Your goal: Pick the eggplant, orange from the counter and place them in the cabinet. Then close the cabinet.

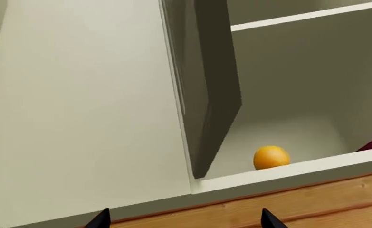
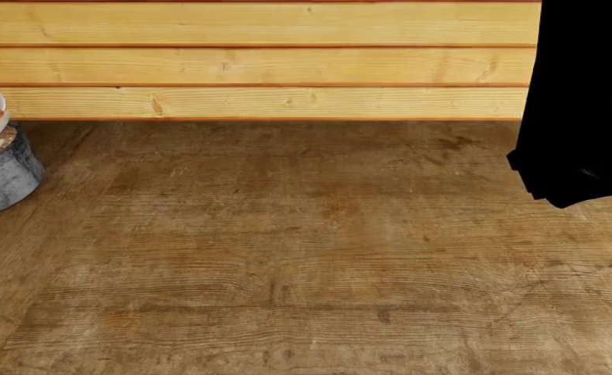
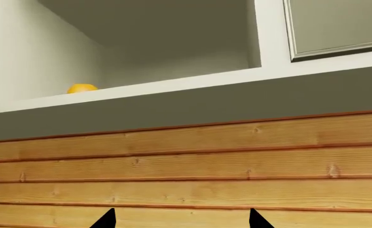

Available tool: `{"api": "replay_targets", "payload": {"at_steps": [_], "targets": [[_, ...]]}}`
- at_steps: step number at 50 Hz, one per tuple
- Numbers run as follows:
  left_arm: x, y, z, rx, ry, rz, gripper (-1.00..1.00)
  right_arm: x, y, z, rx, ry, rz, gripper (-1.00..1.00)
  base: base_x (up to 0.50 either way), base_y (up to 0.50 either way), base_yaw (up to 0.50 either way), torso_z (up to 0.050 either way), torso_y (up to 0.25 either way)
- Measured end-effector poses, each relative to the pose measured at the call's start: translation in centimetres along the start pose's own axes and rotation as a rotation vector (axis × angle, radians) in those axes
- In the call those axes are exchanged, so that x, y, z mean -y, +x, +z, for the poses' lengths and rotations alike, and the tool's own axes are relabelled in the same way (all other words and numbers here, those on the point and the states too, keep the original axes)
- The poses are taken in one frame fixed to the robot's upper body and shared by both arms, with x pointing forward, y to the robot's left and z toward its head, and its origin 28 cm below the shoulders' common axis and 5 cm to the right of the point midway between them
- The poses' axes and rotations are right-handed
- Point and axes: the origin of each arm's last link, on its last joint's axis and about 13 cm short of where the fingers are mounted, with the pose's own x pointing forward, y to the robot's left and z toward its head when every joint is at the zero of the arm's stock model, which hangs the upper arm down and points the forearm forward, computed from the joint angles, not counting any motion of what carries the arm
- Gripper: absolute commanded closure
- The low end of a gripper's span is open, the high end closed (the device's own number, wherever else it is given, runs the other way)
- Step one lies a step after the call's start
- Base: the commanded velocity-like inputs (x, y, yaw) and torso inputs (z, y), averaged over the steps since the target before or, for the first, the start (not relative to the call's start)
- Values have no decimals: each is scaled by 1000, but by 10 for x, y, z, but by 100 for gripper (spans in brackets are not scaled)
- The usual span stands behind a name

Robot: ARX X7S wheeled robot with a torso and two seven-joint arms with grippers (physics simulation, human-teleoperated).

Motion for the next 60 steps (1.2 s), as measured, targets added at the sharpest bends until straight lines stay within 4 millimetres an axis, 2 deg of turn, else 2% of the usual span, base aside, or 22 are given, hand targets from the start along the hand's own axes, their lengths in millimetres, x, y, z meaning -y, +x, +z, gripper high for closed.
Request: {"api": "replay_targets", "payload": {"at_steps": [19,40,60], "targets": [[-12,-1,2,-30,56,48,-100,0,0,0,2,-3,0,-100,0,0,0,0,0],[-24,11,29,36,87,105,-100,0,0,0,2,-4,-3,-100,0,0,0,0,0],[-33,13,31,8,106,156,-100,0,0,0,3,-8,-5,-100,0,0,0,0,0]]}}
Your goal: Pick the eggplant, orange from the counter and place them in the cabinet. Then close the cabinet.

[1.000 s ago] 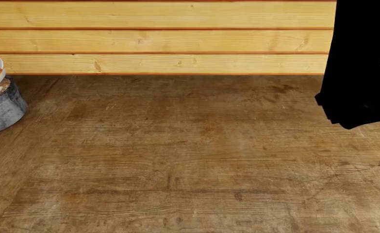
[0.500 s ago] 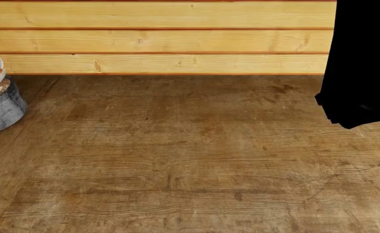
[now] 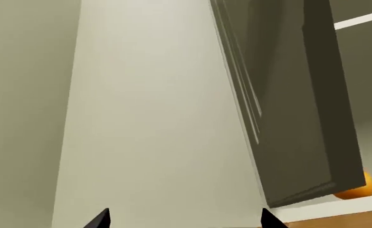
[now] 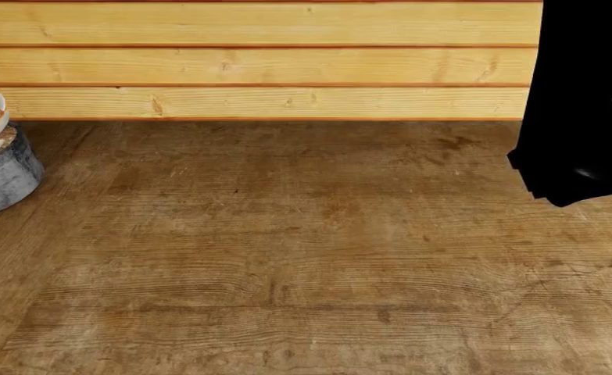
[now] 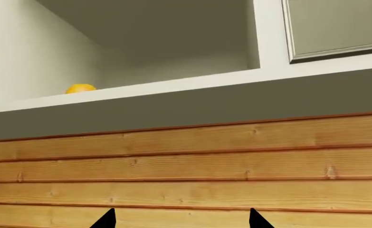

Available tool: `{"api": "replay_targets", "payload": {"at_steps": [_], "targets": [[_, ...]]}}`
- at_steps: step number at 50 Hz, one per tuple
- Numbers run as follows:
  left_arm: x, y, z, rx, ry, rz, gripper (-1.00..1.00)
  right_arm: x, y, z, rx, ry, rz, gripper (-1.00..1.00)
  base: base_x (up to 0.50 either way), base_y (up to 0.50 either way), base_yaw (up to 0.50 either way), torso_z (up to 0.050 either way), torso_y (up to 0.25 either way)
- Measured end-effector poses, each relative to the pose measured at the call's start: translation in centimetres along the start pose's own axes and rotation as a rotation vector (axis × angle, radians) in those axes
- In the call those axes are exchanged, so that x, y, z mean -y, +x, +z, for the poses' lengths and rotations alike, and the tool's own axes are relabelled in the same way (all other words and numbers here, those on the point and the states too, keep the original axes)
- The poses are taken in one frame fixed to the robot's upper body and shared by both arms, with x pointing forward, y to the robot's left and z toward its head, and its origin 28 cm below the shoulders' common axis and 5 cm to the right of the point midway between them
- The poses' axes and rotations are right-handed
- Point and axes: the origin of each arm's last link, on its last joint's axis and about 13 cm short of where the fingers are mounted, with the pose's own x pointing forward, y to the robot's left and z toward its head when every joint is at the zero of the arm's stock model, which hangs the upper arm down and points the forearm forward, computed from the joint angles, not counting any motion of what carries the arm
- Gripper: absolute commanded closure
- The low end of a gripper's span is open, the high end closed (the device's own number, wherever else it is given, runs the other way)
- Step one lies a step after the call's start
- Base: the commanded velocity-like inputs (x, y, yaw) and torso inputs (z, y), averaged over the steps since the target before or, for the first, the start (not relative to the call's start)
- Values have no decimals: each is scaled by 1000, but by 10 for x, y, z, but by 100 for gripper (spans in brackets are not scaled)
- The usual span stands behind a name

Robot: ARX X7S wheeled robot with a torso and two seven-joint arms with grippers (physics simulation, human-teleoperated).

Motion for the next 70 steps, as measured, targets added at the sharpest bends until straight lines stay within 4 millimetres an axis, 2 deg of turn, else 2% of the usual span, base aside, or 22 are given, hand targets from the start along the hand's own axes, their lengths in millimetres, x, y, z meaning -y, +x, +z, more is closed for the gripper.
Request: {"api": "replay_targets", "payload": {"at_steps": [10,19,22,25,32,39,52,70], "targets": [[-1,22,10,52,-34,24,-100,0,0,0,2,-1,1,-100,0,0,0,0,0],[2,52,16,118,-53,48,-100,0,0,0,3,-1,0,-100,0,0,0,0,0],[5,60,19,105,-84,-18,-100,0,0,0,2,-1,-1,-100,0,0,0,10,0],[17,71,19,88,-132,-137,-100,0,0,0,2,-1,-1,-100,0,0,0,11,0],[20,106,36,170,-108,-77,-100,0,0,0,3,0,-4,-100,0,0,0,0,0],[34,131,54,229,-102,-115,-100,0,0,0,6,2,-9,-100,0,0,0,0,0],[56,158,68,242,-105,-148,-100,0,0,0,9,8,-18,-100,0,0,0,2,0],[96,179,65,237,-59,-198,-100,0,0,0,8,14,-28,-100,0,0,0,1,0]]}}
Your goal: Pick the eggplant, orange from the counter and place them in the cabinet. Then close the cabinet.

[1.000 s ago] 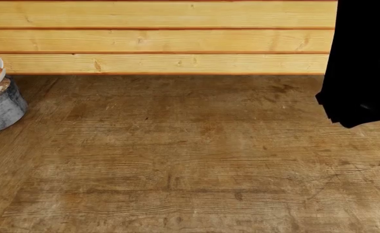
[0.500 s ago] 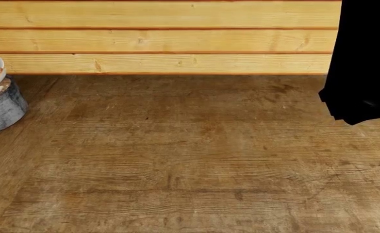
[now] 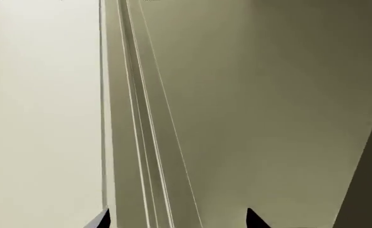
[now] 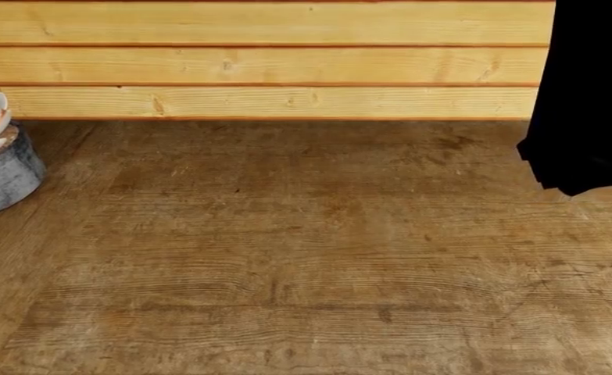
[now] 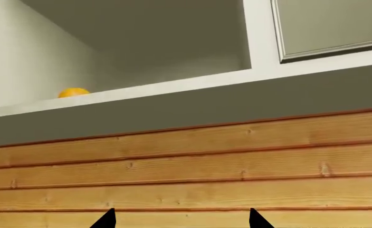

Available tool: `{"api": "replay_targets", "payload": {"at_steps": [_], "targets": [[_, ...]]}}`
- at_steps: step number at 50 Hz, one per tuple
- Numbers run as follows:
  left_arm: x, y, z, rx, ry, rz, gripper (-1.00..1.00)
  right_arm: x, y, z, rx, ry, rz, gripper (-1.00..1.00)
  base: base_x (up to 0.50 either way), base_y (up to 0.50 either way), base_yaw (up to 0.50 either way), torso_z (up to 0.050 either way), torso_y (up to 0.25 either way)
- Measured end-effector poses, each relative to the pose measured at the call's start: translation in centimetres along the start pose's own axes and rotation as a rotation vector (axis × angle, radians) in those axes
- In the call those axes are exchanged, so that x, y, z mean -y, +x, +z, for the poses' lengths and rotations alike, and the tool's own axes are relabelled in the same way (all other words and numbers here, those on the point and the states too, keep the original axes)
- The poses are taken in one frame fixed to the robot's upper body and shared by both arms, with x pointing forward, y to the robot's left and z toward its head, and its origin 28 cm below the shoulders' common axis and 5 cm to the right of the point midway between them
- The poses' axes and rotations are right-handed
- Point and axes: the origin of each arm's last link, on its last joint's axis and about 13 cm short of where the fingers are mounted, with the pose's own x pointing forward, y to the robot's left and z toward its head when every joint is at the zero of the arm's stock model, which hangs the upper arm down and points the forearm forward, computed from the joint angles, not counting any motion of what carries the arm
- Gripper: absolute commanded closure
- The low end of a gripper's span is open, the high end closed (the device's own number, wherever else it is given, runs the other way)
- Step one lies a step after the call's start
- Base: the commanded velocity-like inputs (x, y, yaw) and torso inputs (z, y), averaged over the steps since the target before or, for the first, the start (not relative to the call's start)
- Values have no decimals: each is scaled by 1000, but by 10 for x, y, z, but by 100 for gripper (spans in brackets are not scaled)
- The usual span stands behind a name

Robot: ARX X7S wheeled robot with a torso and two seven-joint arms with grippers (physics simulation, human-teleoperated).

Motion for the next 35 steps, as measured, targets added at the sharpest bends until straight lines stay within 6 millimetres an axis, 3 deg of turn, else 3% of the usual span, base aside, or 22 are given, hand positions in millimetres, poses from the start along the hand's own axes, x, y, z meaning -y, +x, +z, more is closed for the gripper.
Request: {"api": "replay_targets", "payload": {"at_steps": [35], "targets": [[47,37,-36,-20,21,10,-100,0,0,0,-12,10,-20,-100,0,0,0,1,0]]}}
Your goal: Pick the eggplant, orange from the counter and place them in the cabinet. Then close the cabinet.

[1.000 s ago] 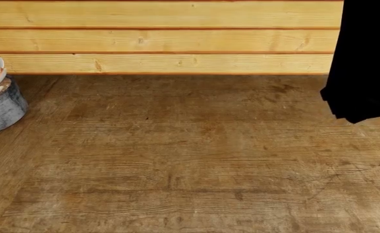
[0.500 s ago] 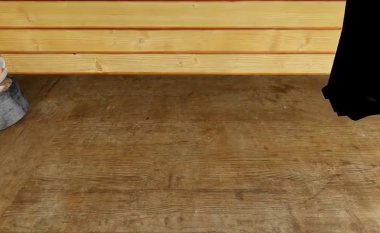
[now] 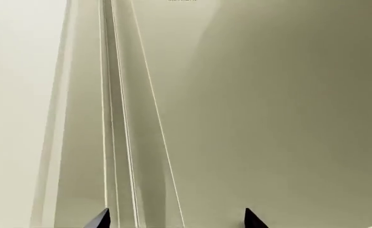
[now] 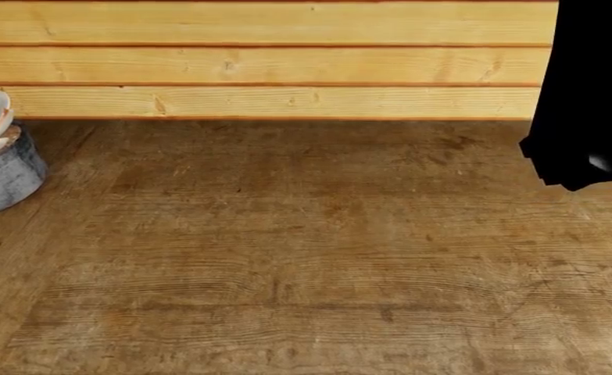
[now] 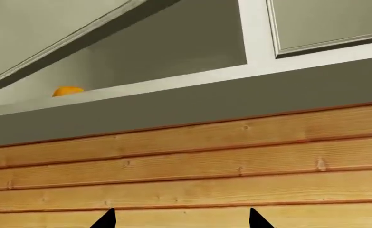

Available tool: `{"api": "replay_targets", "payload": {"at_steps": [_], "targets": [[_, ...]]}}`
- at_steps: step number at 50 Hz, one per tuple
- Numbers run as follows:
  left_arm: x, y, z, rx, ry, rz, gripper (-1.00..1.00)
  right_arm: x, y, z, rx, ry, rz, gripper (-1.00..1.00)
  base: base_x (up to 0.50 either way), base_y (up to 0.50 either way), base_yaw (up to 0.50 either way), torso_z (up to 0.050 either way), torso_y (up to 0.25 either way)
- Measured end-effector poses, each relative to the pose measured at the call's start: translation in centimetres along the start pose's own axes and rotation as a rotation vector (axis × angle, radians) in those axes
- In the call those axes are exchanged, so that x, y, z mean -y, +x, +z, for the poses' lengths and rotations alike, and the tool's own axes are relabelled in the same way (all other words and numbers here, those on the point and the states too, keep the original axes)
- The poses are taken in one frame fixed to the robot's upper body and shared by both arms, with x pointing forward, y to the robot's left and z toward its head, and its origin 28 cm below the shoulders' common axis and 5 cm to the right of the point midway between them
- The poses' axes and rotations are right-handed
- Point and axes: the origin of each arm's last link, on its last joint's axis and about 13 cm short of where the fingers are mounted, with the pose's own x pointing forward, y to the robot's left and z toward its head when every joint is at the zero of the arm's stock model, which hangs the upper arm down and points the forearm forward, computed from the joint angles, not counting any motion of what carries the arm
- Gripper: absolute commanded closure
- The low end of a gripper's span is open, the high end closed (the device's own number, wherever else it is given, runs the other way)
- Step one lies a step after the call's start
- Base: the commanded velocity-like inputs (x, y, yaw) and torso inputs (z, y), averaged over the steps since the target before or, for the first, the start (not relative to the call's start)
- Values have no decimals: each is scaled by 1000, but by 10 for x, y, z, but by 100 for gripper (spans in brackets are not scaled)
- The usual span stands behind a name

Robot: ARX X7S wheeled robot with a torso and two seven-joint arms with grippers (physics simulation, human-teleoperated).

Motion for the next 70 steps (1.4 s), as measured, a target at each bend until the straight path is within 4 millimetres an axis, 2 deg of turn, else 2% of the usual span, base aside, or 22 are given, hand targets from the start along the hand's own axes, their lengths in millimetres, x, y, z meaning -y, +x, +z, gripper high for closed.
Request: {"api": "replay_targets", "payload": {"at_steps": [15,23,44,61,67,70], "targets": [[3,6,22,118,36,9,-100,0,0,0,-6,0,-8,-100,0,0,0,16,-215],[7,10,16,100,13,-31,-100,0,0,0,-6,1,-12,-100,0,0,0,0,-2],[6,18,23,121,-21,-66,-100,0,0,0,-4,2,-15,-100,0,0,0,12,-24],[9,40,31,186,-159,-107,-100,0,0,0,-6,-3,-21,-100,10,-2,-8,5,-14],[13,44,47,273,-154,-121,-100,0,0,0,-9,-4,-24,-100,10,-5,-12,23,-160],[16,48,45,294,-154,-122,-100,0,0,0,-11,-4,-25,-100,11,-6,-13,0,0]]}}
